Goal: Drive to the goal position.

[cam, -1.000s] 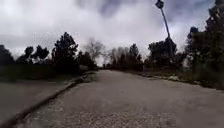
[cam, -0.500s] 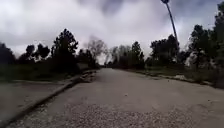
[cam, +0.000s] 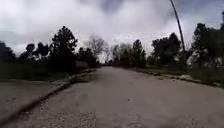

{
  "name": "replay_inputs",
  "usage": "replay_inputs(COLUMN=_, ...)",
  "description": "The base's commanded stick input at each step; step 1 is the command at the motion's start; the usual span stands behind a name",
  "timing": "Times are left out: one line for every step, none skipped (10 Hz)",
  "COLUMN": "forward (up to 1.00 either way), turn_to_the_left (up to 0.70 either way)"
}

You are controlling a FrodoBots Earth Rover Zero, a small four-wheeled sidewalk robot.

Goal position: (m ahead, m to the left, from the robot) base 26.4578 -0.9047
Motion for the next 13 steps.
replay_inputs(forward=0.70, turn_to_the_left=0.00)
replay_inputs(forward=0.70, turn_to_the_left=0.00)
replay_inputs(forward=0.70, turn_to_the_left=0.00)
replay_inputs(forward=0.70, turn_to_the_left=0.00)
replay_inputs(forward=0.70, turn_to_the_left=0.00)
replay_inputs(forward=0.70, turn_to_the_left=0.13)
replay_inputs(forward=0.70, turn_to_the_left=0.27)
replay_inputs(forward=0.70, turn_to_the_left=0.17)
replay_inputs(forward=0.70, turn_to_the_left=0.00)
replay_inputs(forward=0.70, turn_to_the_left=0.00)
replay_inputs(forward=0.70, turn_to_the_left=0.00)
replay_inputs(forward=0.70, turn_to_the_left=0.00)
replay_inputs(forward=0.70, turn_to_the_left=0.00)
